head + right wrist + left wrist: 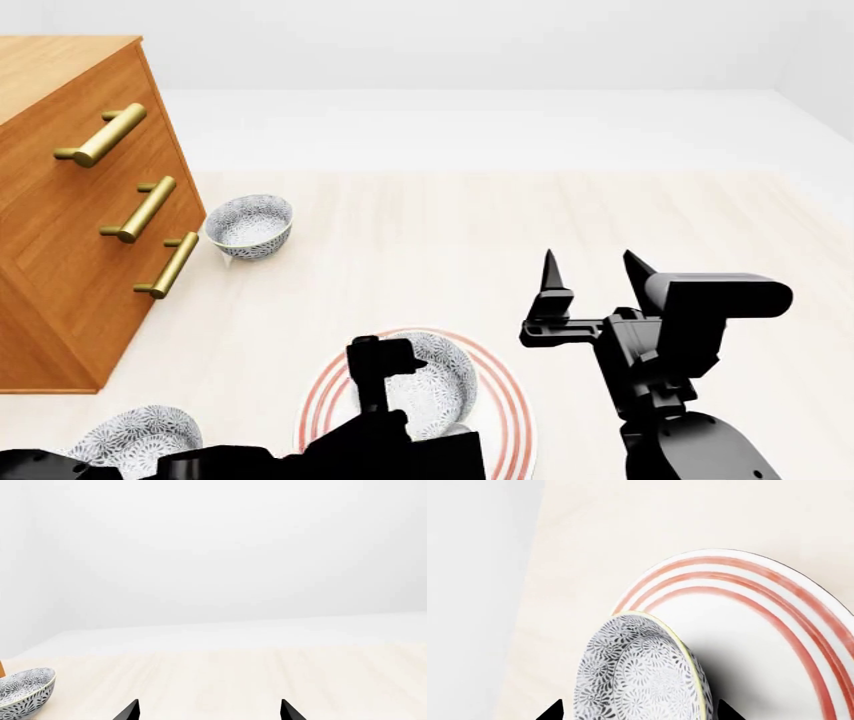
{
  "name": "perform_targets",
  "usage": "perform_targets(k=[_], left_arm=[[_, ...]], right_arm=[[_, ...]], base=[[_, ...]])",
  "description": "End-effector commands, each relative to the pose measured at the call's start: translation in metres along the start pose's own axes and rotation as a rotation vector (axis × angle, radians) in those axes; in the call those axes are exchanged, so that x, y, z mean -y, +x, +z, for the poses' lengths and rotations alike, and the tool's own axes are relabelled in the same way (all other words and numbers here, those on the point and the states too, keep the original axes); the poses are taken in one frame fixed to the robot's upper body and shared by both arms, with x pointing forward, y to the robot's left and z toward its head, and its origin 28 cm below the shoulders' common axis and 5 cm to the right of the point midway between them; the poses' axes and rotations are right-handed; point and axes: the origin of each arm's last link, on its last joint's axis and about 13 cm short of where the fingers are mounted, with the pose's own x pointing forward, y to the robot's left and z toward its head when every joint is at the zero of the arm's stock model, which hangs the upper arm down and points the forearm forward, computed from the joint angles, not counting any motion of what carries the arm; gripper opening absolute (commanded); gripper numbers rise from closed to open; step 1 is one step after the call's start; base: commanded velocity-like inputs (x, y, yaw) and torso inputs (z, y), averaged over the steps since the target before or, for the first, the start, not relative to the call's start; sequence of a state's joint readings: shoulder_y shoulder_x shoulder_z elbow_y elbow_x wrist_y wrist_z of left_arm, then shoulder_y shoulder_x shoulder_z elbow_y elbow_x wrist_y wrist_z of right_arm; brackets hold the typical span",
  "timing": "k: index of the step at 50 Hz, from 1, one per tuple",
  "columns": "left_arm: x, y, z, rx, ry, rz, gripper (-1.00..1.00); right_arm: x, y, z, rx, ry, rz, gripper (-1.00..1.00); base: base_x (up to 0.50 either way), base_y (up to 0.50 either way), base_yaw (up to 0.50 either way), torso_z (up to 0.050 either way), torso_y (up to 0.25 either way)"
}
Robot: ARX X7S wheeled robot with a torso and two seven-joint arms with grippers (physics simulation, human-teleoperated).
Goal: Put the bowl in the middle on the plate.
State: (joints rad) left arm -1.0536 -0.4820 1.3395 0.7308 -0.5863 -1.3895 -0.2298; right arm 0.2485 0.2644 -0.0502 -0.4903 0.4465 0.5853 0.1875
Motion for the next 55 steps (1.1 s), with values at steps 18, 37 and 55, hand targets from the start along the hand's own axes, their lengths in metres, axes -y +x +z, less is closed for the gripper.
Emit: perform_targets(k=[18,37,55], left_arm=[[-0.087,-0.056,0.004,0.295,-0.872,0.415,1.0],[-0.114,-0.019,-0.022,0.442,-1.199,0.706,1.0],[-0.145,0.021,-0.014,0.545,-1.149,0.749,1.0]], right_arm=[[-0.001,0.004,0.007,0.015,-0.037,0.008,1.0],[0.005,0.036,0.079,0.21,-0.209,-0.015,1.0],[0.01,0.084,0.103,0.32,-0.258,0.003,1.0]], base=[[0.0,0.0,0.0,0.0,0.0],[0.0,0.0,0.0,0.0,0.0],[0.0,0.0,0.0,0.0,0.0]])
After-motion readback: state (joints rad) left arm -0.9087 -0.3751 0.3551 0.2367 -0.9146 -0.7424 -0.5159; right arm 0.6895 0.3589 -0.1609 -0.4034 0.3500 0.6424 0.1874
